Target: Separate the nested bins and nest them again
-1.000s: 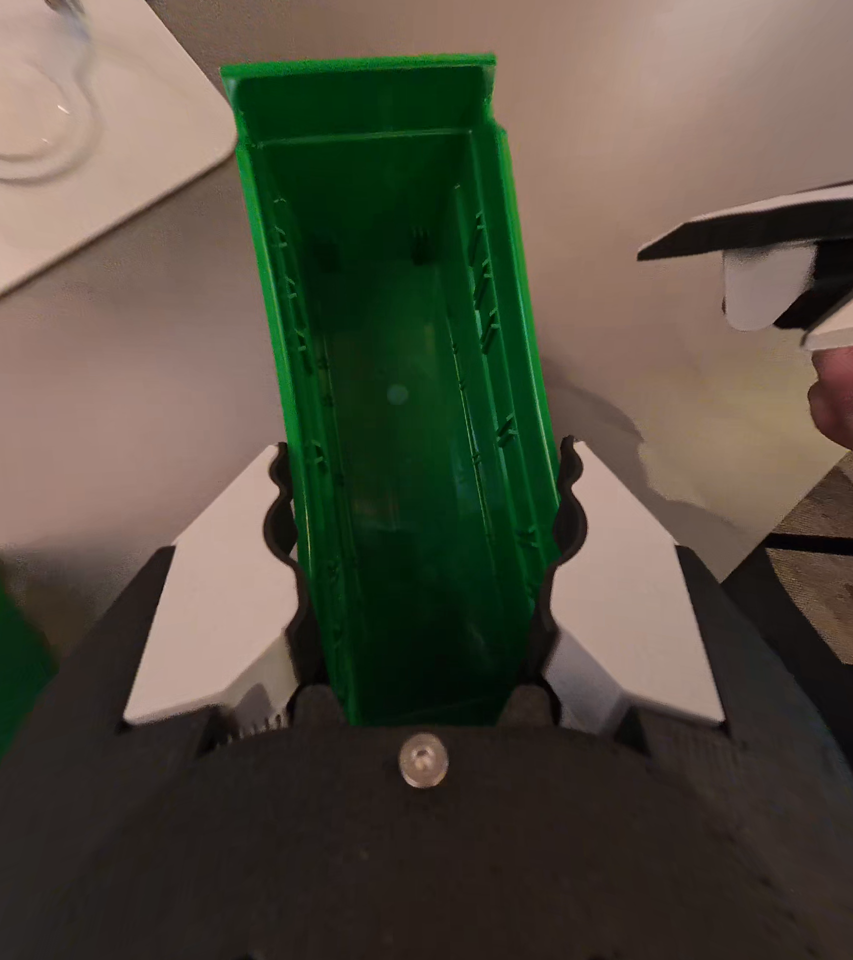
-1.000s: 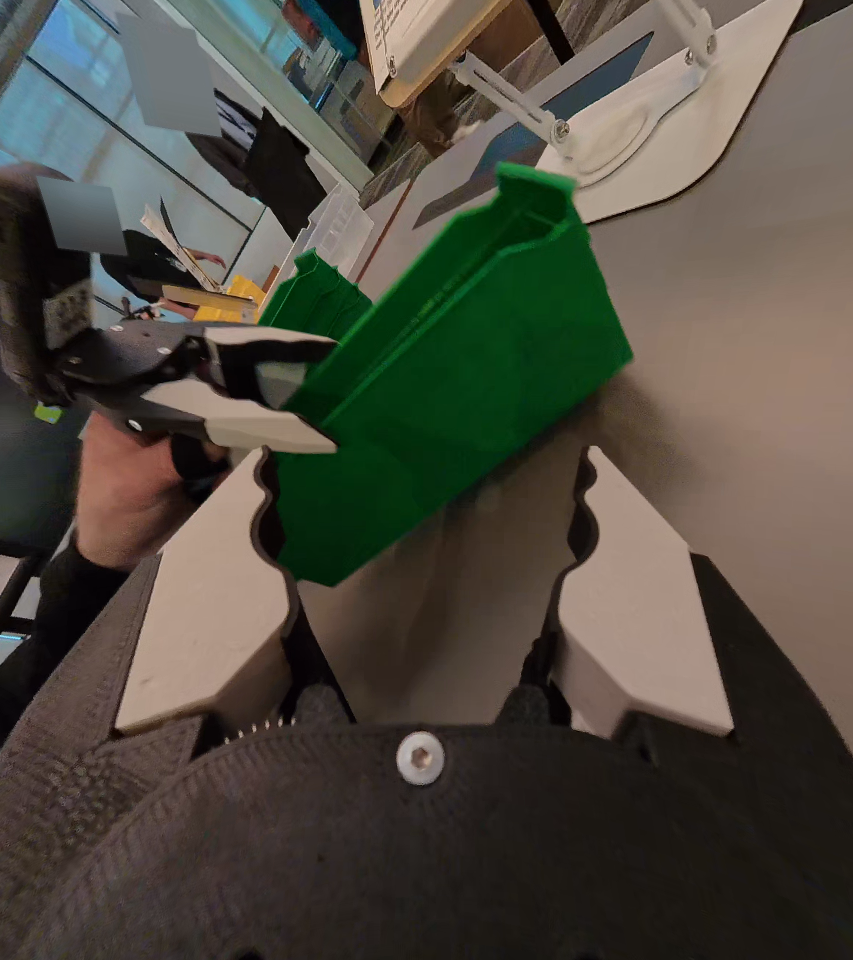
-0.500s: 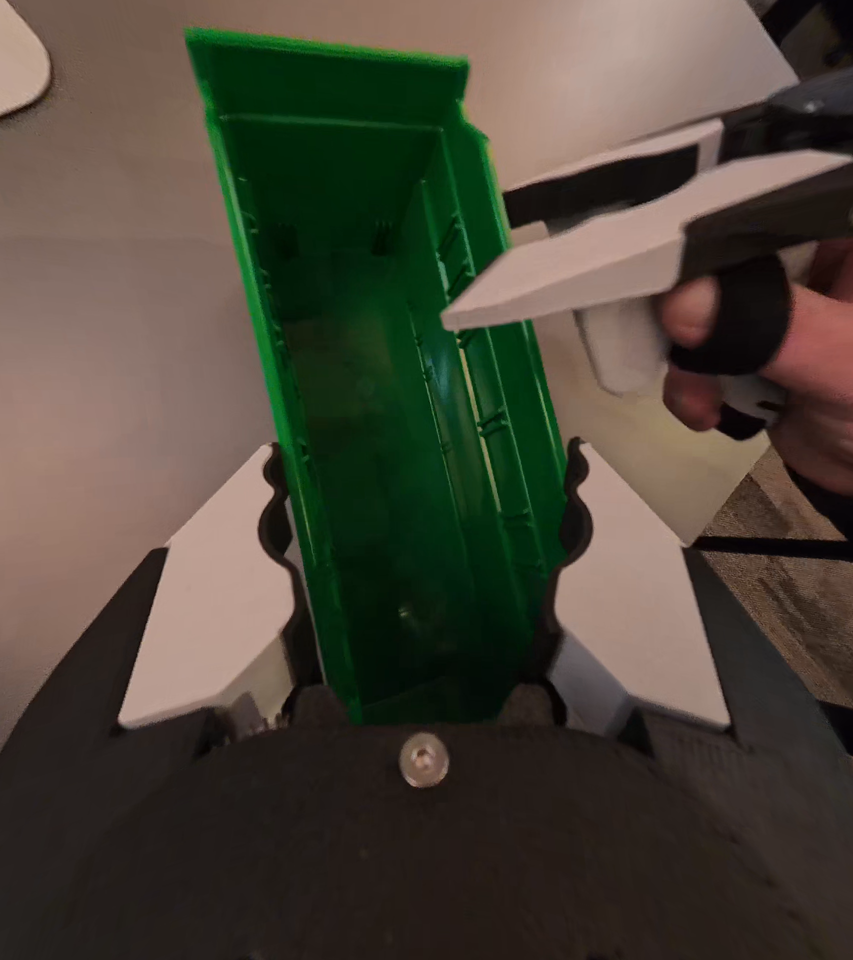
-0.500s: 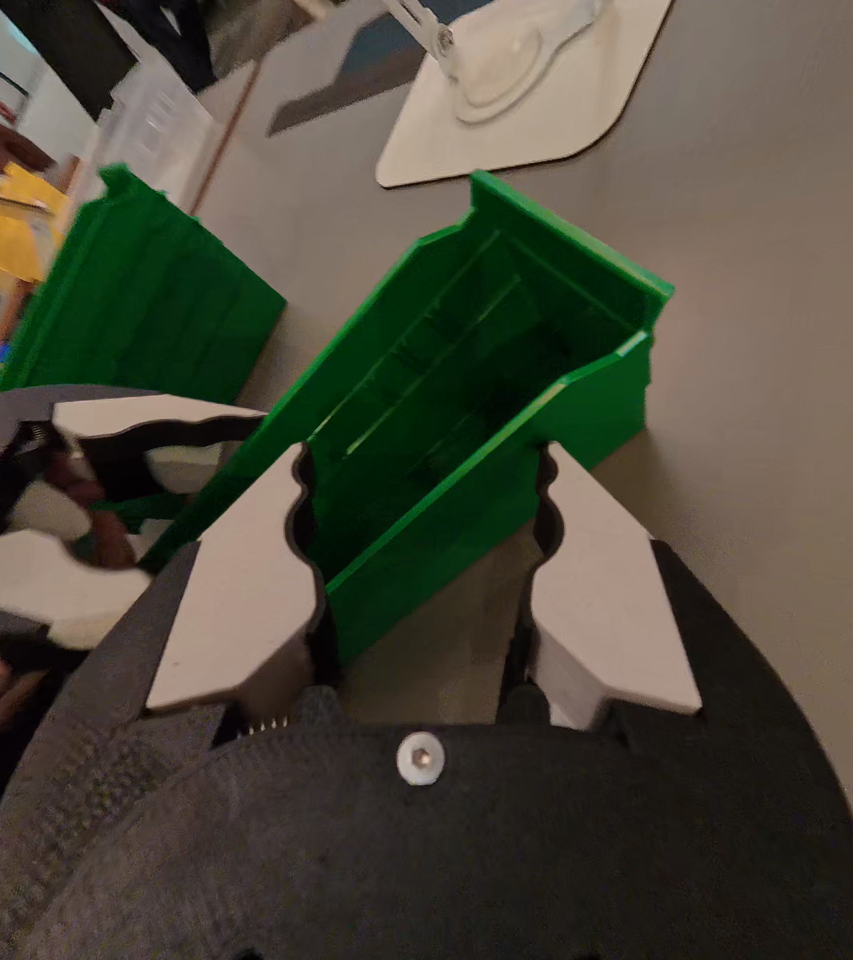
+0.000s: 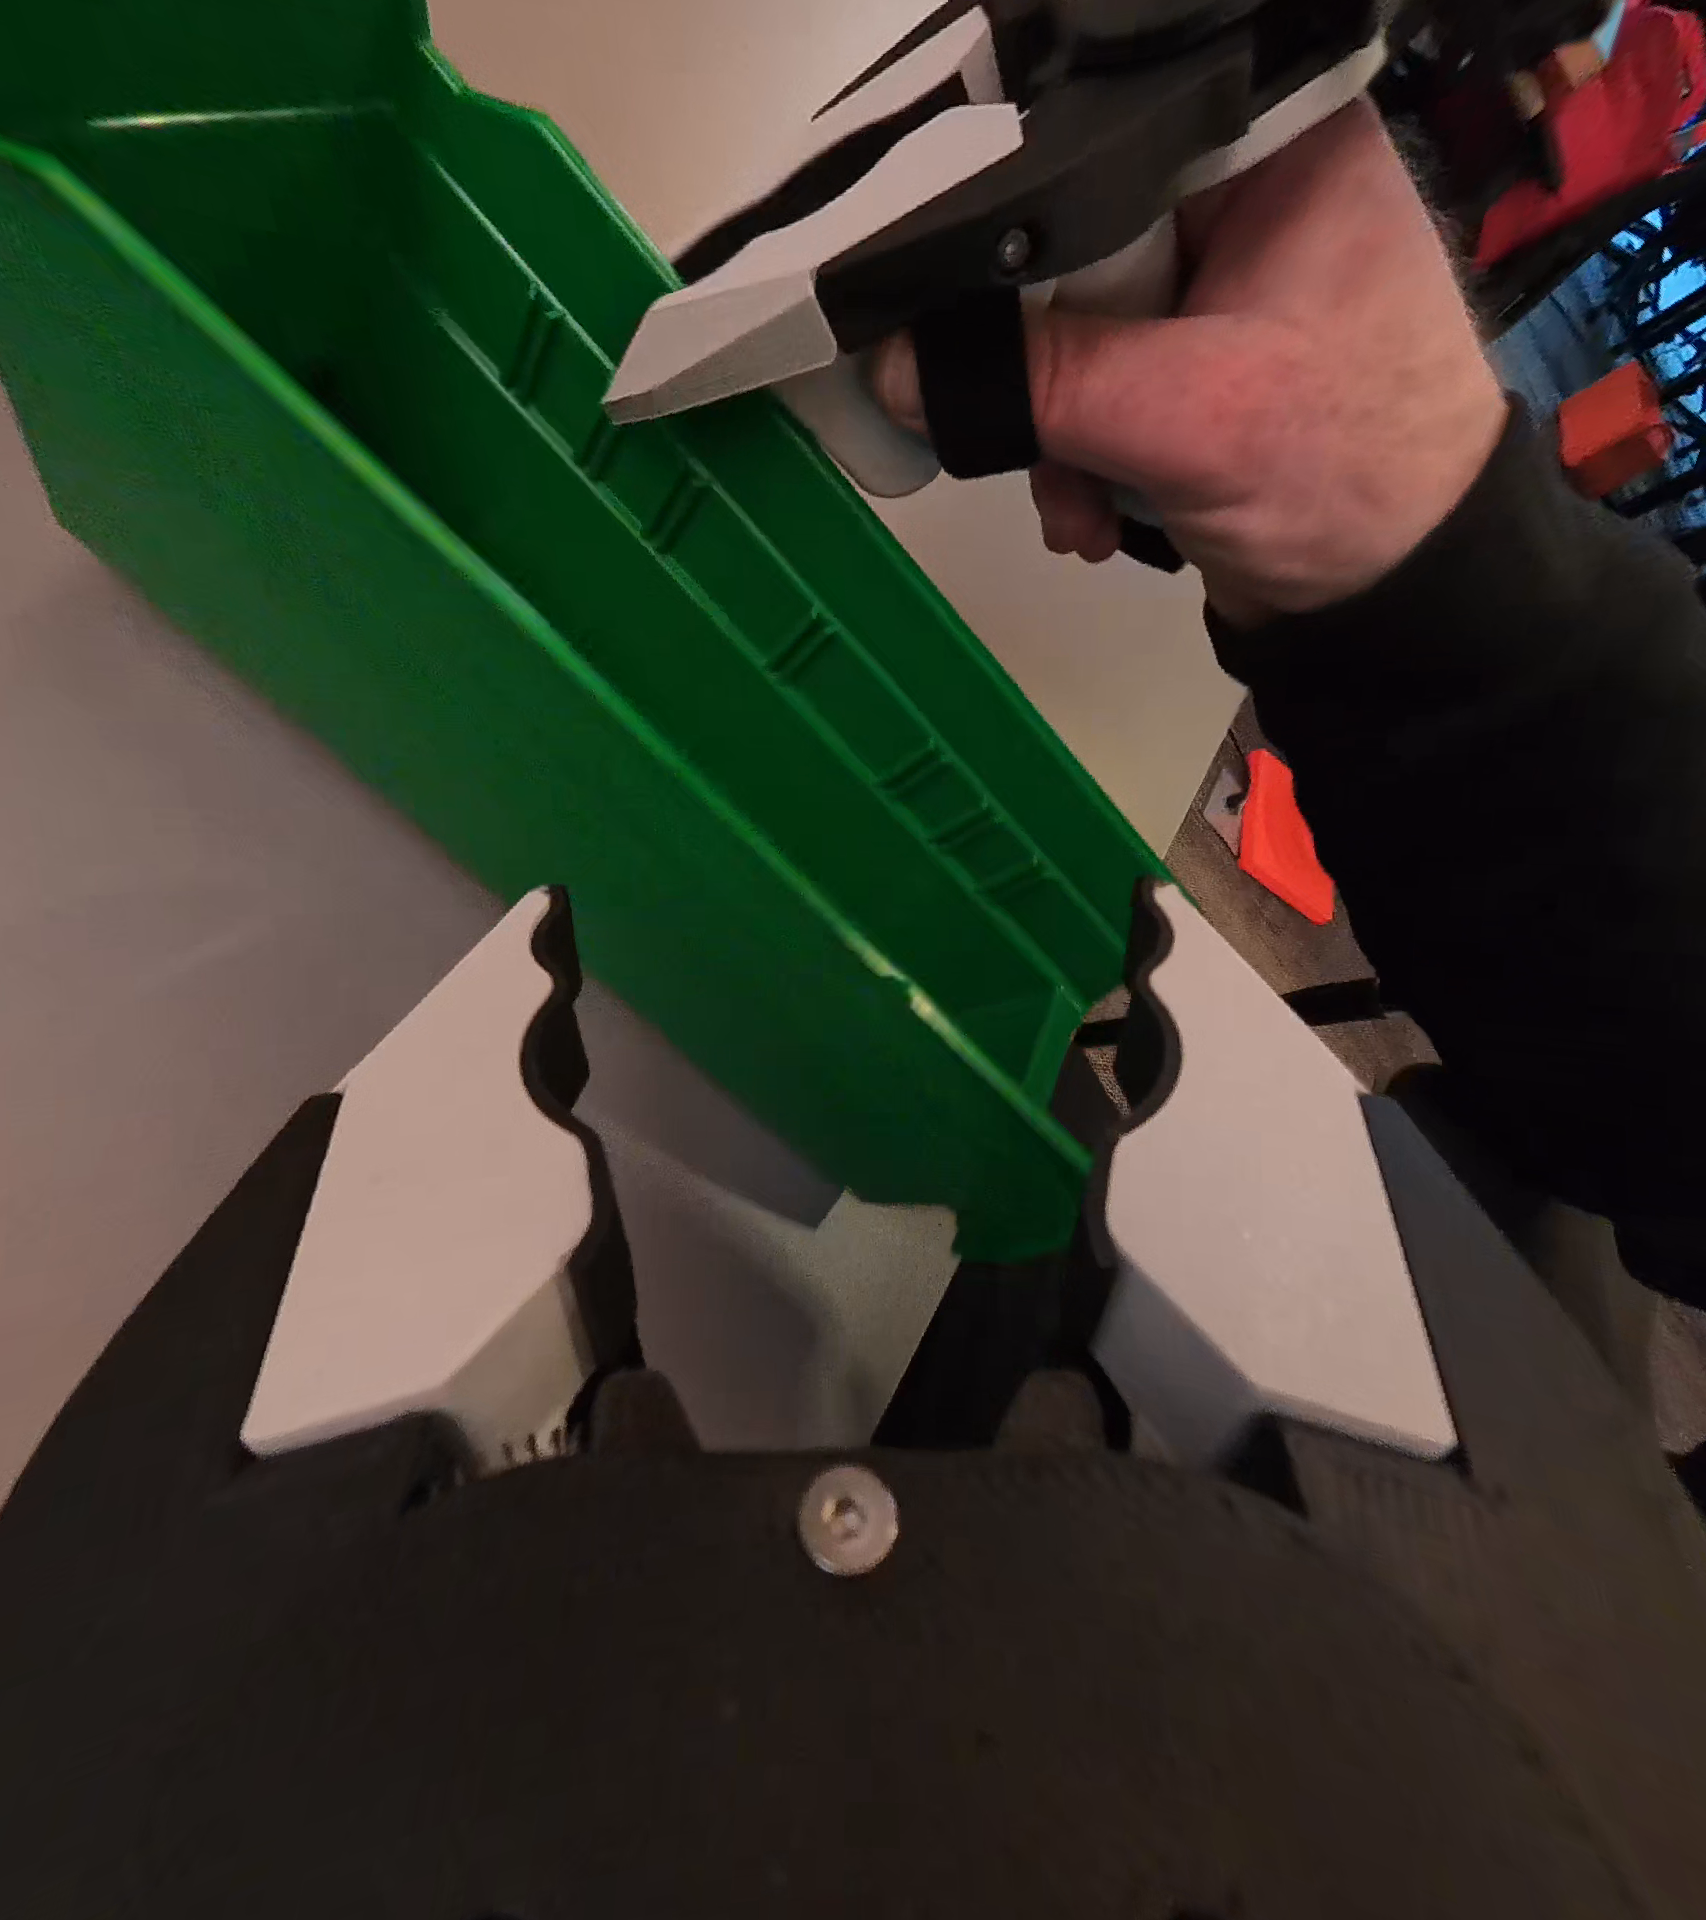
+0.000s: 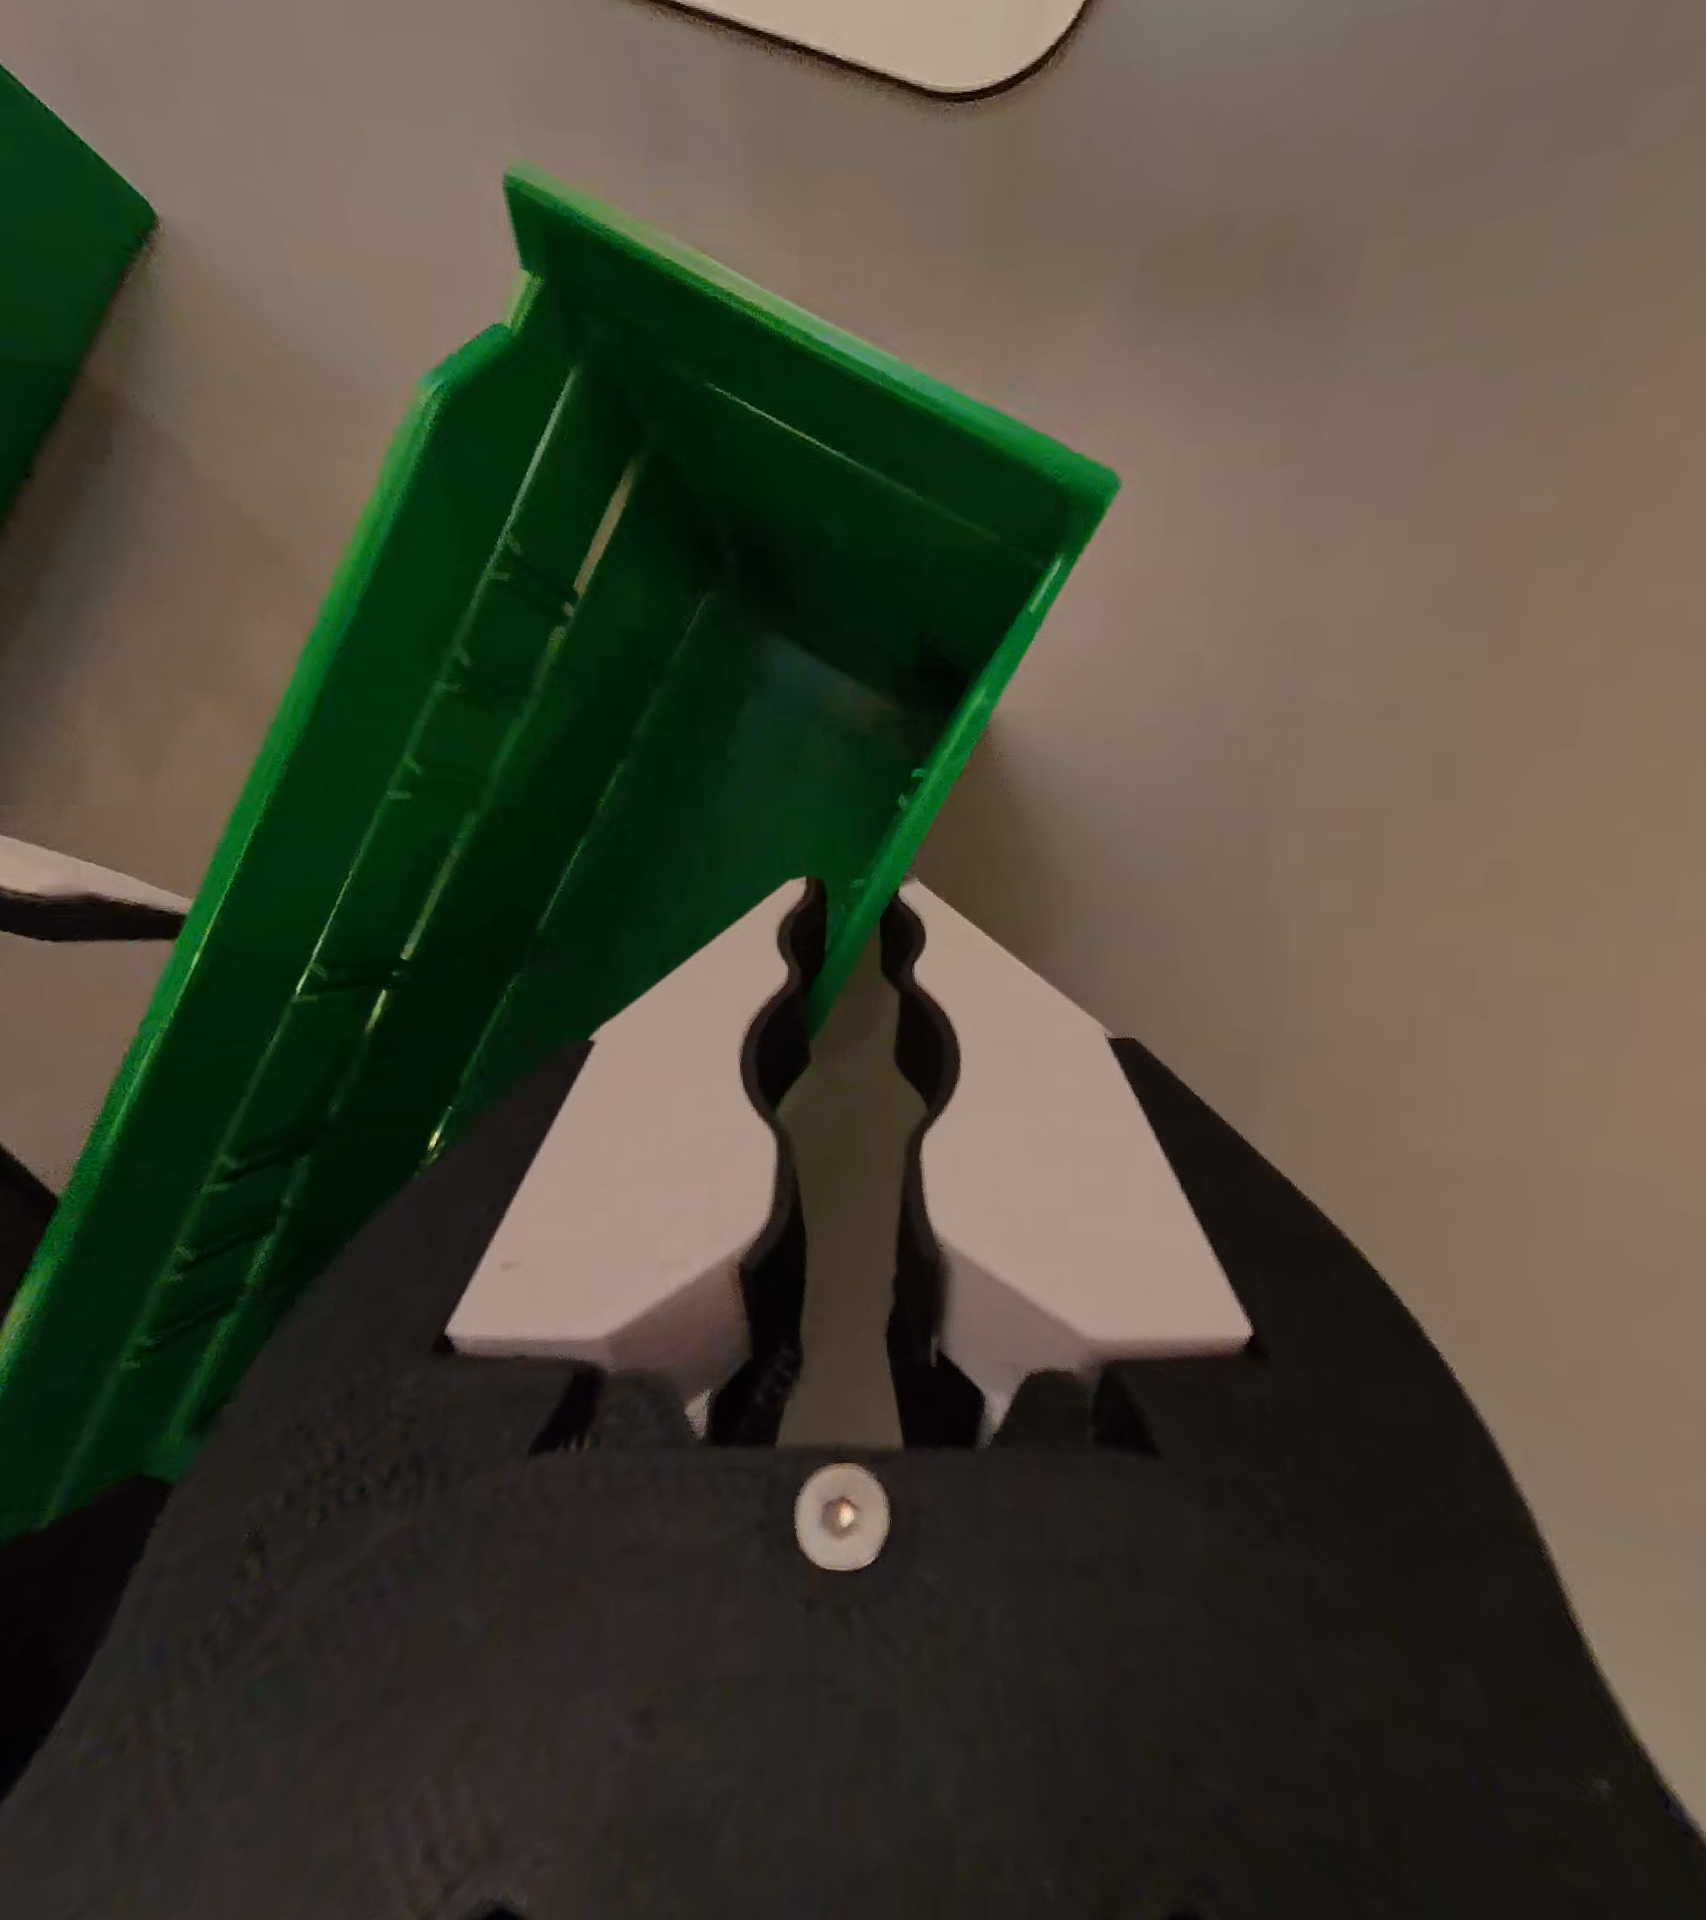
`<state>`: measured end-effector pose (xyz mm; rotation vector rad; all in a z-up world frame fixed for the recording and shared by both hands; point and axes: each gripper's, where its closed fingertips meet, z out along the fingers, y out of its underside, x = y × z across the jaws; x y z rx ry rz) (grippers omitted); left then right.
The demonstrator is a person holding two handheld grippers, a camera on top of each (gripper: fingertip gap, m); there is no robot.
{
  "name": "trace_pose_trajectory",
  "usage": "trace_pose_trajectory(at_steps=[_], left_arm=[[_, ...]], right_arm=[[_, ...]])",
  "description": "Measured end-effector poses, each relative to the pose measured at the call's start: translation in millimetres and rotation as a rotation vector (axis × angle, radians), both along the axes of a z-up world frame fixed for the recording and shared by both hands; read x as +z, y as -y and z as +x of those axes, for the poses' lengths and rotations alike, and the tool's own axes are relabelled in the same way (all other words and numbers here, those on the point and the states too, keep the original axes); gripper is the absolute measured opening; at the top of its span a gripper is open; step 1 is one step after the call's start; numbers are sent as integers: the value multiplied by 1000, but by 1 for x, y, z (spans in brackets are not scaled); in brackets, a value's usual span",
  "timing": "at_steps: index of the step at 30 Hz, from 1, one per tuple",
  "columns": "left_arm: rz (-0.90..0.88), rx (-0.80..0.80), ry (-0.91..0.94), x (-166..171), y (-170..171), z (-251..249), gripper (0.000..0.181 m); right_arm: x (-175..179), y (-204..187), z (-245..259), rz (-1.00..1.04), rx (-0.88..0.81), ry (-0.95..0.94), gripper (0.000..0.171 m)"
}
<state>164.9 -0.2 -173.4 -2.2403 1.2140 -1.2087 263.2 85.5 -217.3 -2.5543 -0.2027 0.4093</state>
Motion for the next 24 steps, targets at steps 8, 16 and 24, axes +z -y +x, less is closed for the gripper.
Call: trace_pose_trajectory(at_steps=[8,16,24], left_arm=[[183,116,-64,37,-40,-79,102],[338,370,-203,80,-108,-208,101],[238,506,-329,51,-125,-283,127]], right_arm=[[-1,9,50,-45,17,12,6],[0,17,120,-54,-44,59,6],[0,21,173,-64,-111,122,13]])
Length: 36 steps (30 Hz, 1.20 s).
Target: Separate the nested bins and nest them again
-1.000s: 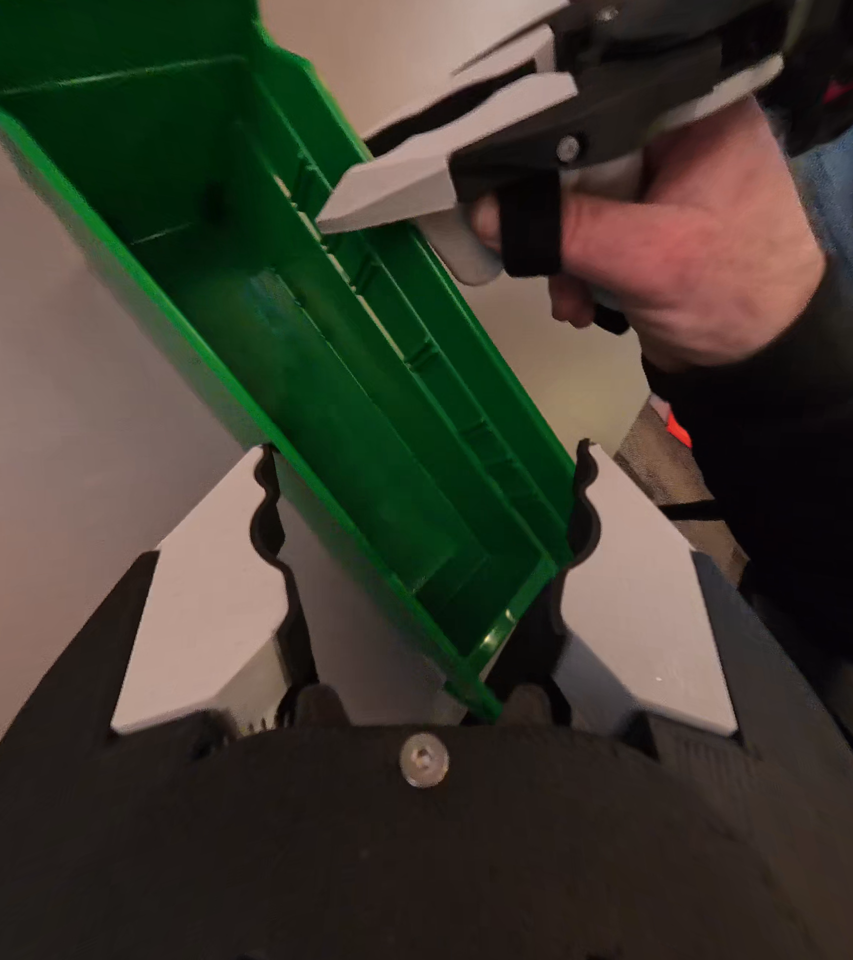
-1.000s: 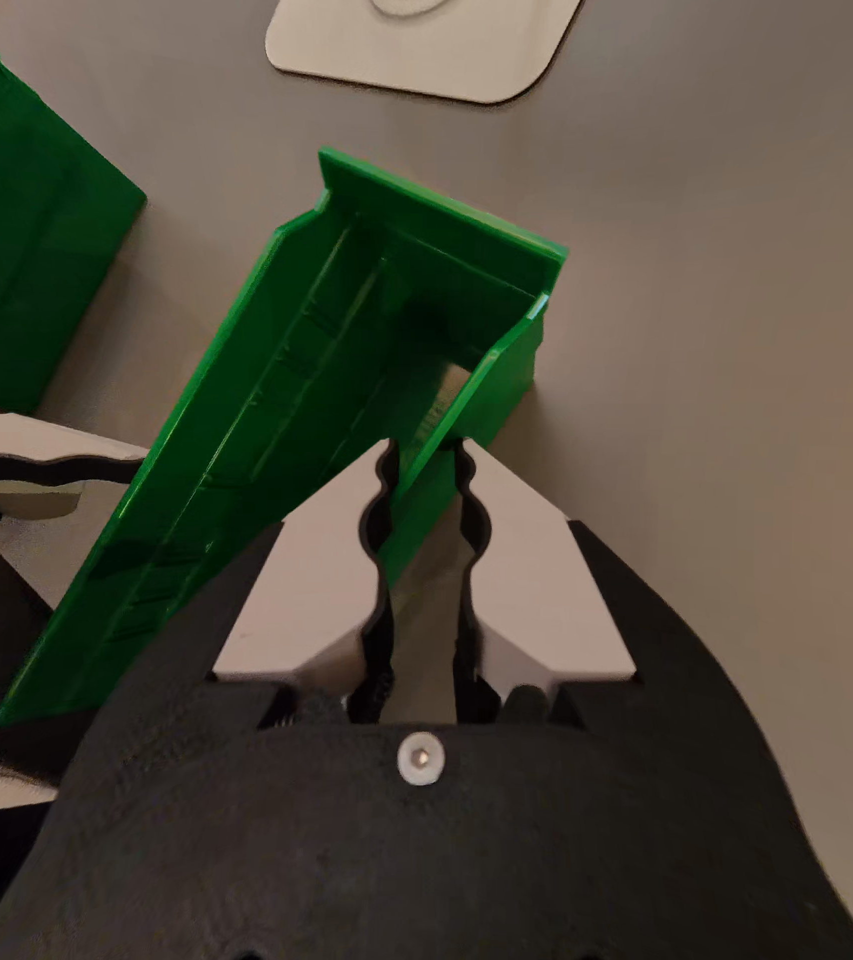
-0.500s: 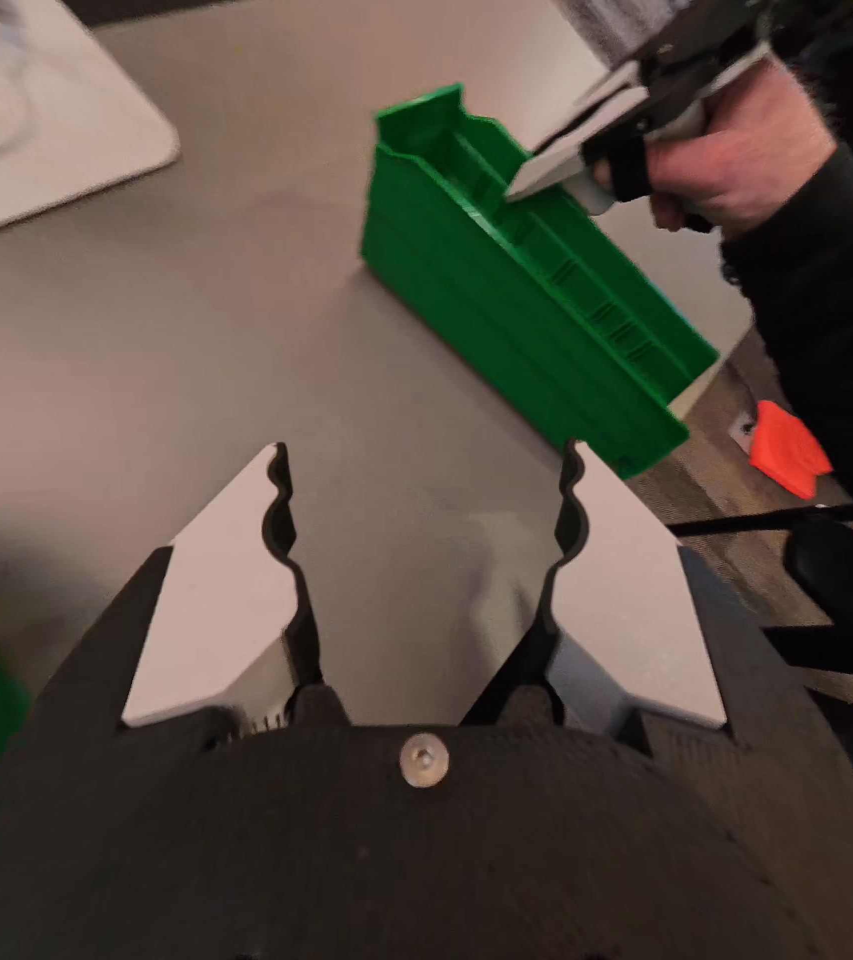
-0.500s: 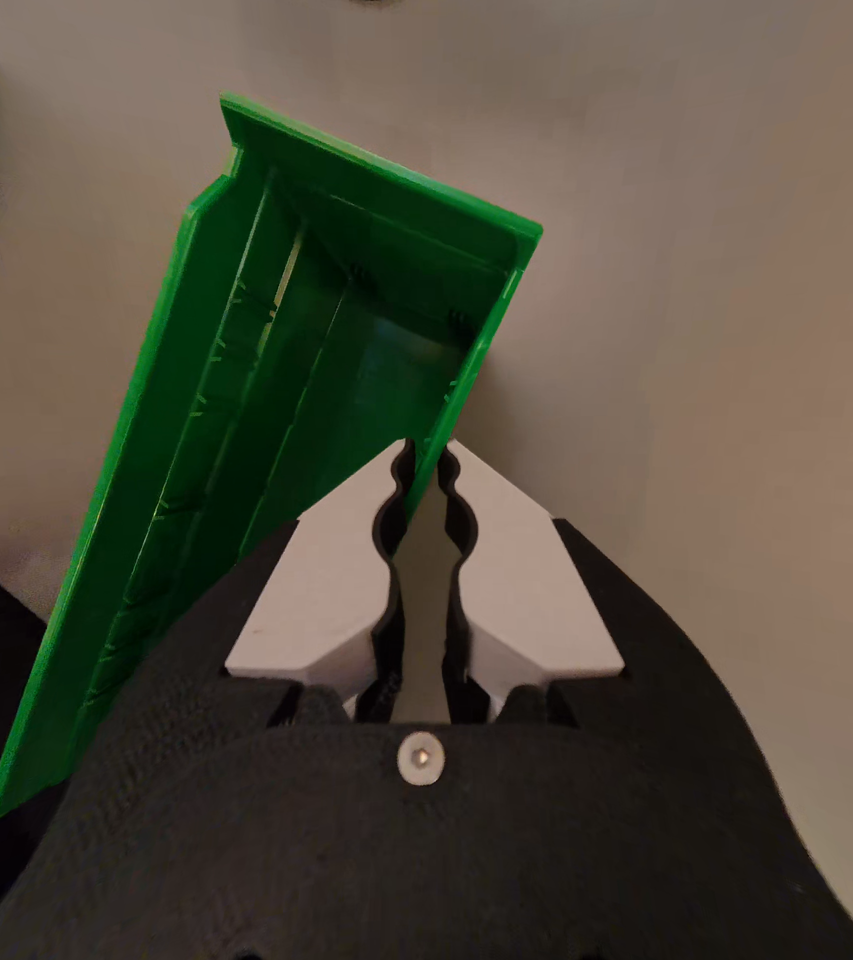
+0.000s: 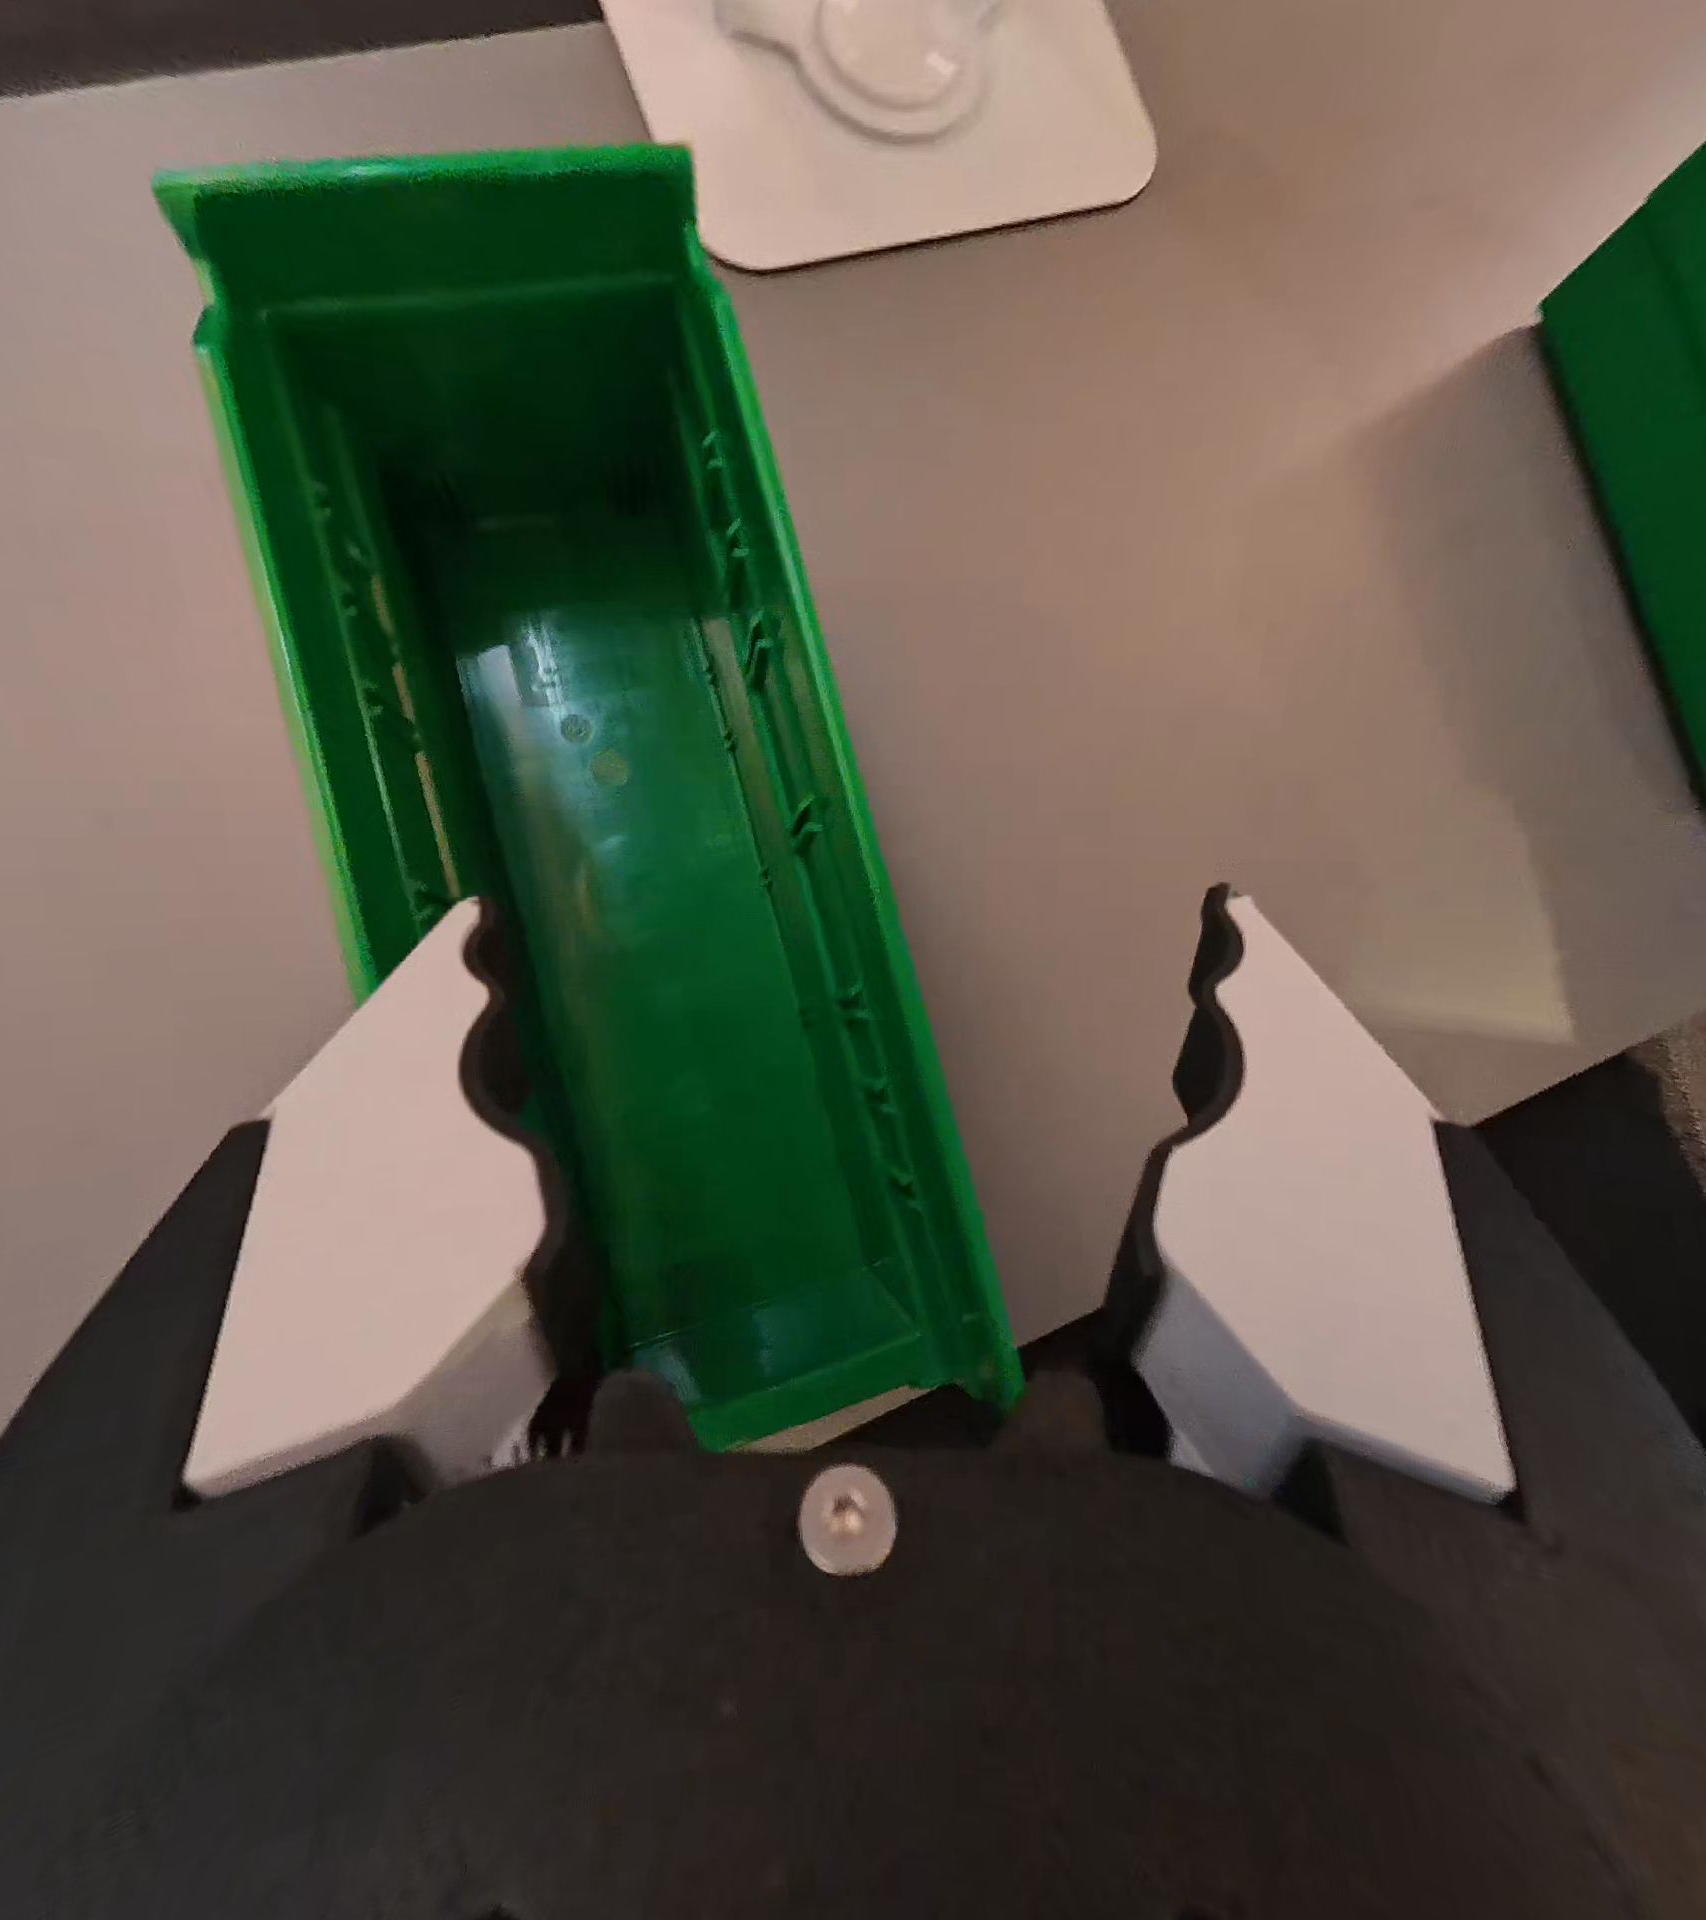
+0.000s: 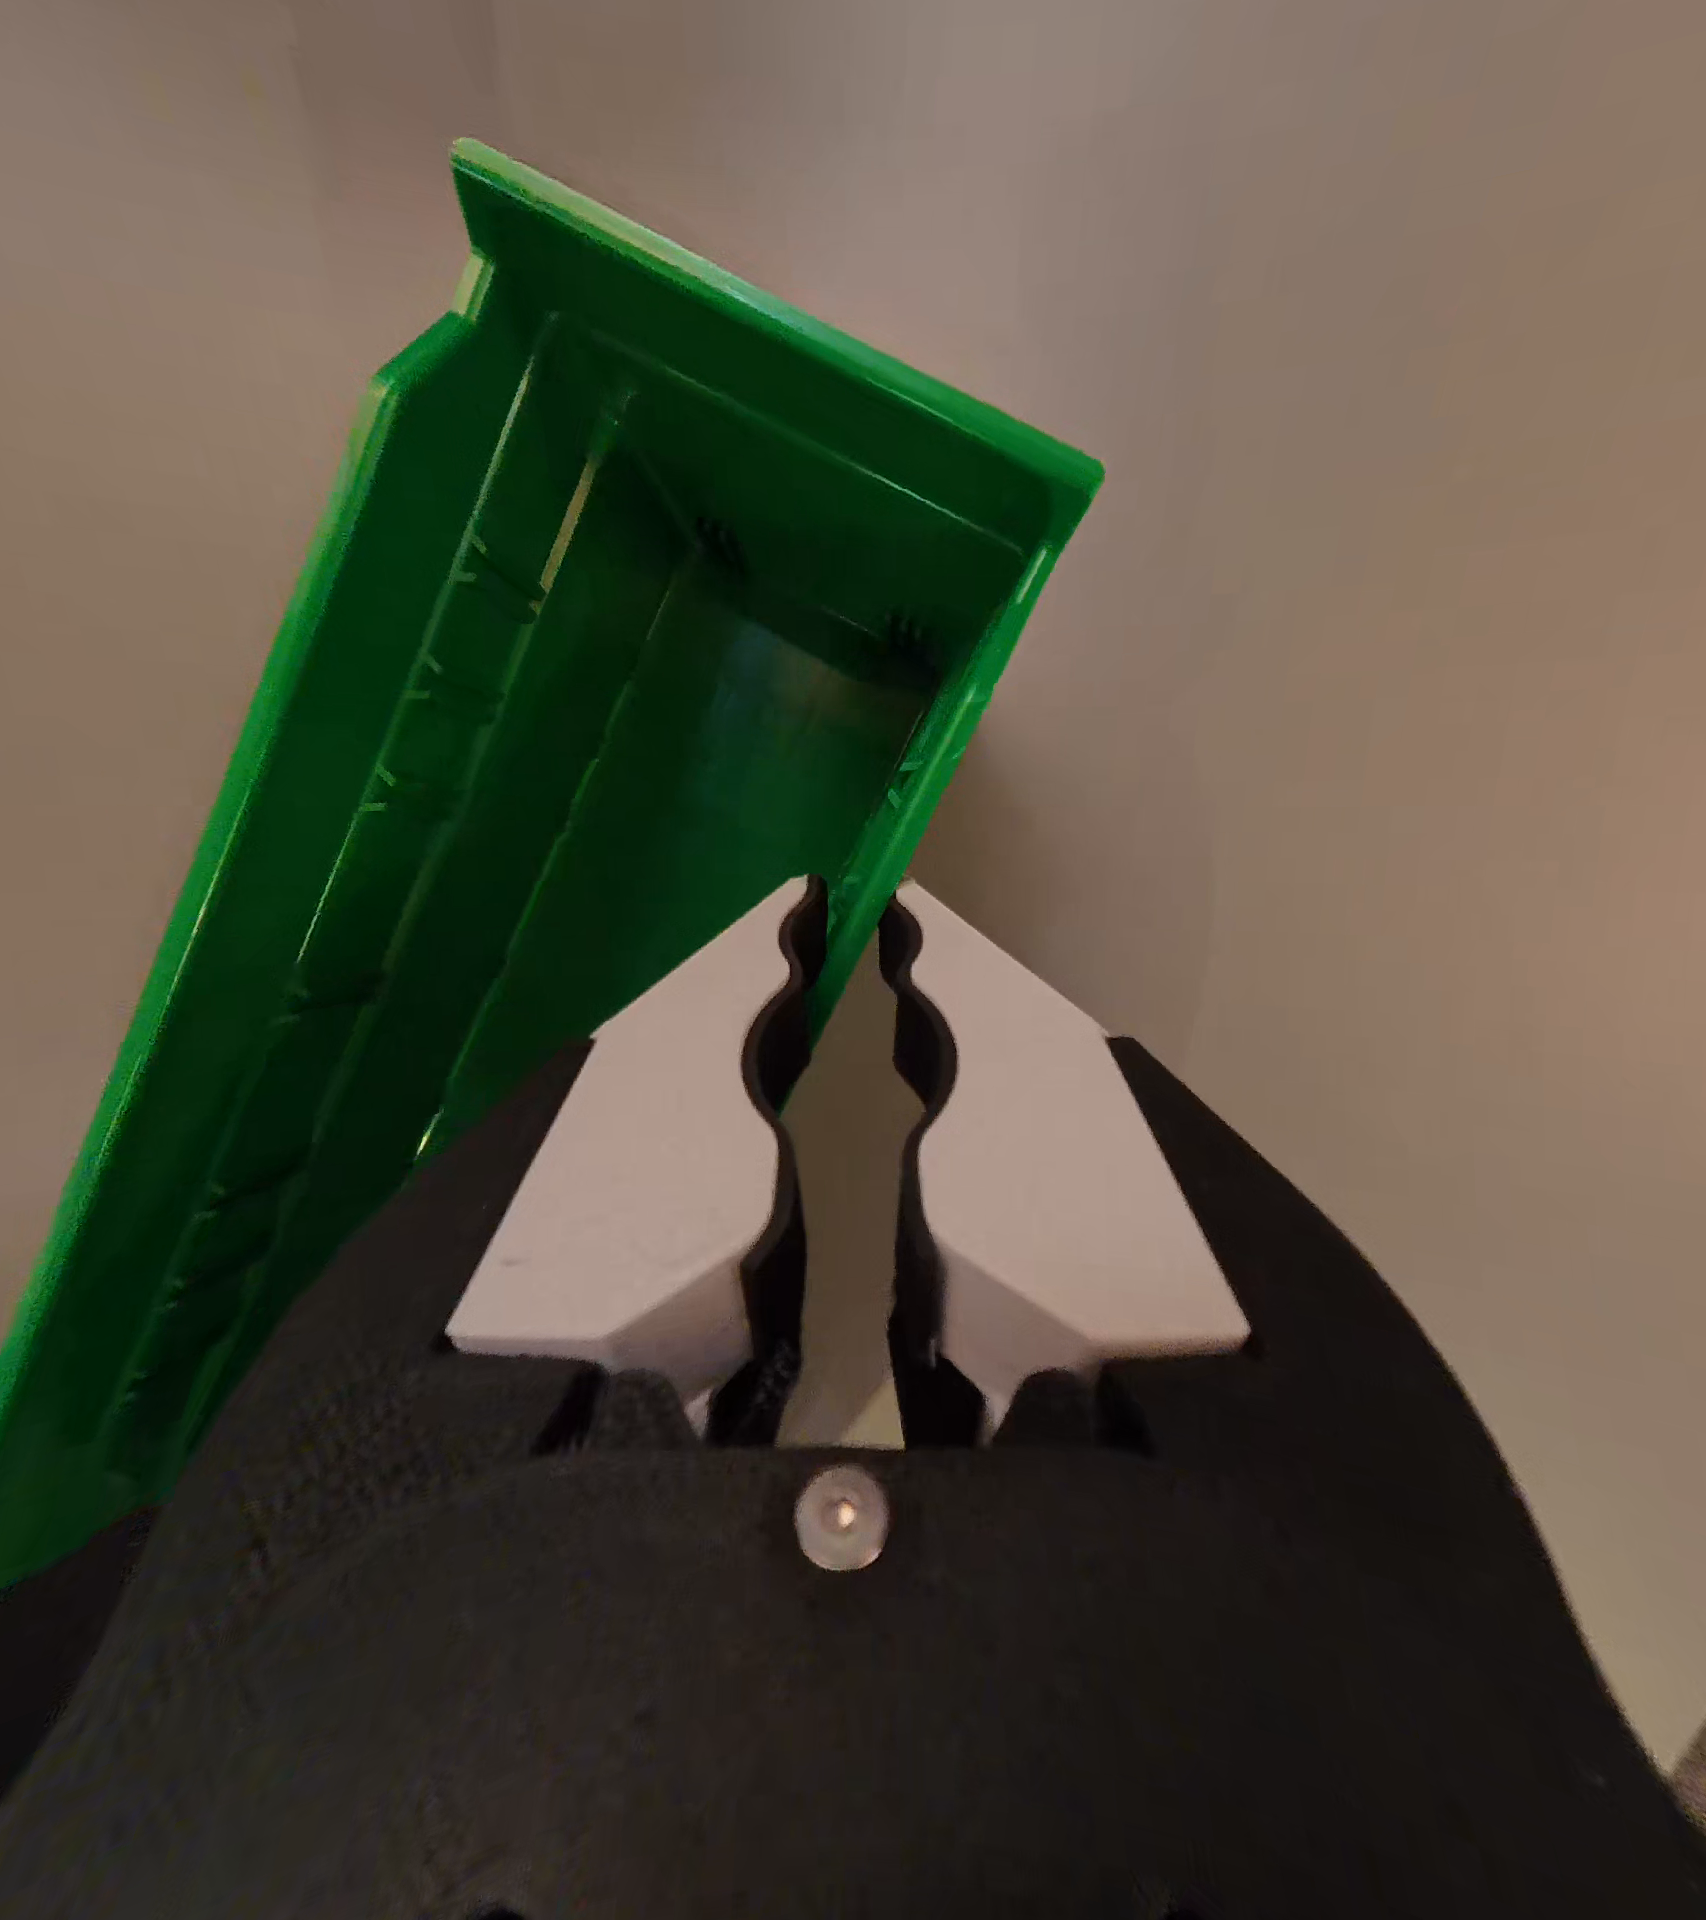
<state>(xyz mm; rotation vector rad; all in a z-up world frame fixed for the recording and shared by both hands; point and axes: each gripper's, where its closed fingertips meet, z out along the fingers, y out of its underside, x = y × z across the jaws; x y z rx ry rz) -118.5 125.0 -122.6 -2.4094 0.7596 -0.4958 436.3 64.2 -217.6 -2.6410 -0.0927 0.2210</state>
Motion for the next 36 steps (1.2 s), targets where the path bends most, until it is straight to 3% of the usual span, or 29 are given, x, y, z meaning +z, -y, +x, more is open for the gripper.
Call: trace_pose_trajectory(at_steps=[4,9,17,25,29,32,36], left_arm=[[-11,23,-47,-13,-1,-7,137],[-37,29,-109,-29,-2,-11,143],[-53,51,-197,-42,-13,-19,117],[67,63,-249,-11,-19,-20,128],[-3,96,-264,-28,-28,-32,139],[-88,88,-269,-44,-25,-33,127],[-82,85,-256,-42,-27,-34,117]], right_arm=[[1,0,7,-5,1,12,19],[12,0,13,46,-45,25,43],[43,14,-8,148,-44,82,40],[75,19,-41,246,1,65,37],[84,19,-58,273,30,49,35],[84,22,-77,269,63,35,34],[83,27,-100,269,112,56,33]])
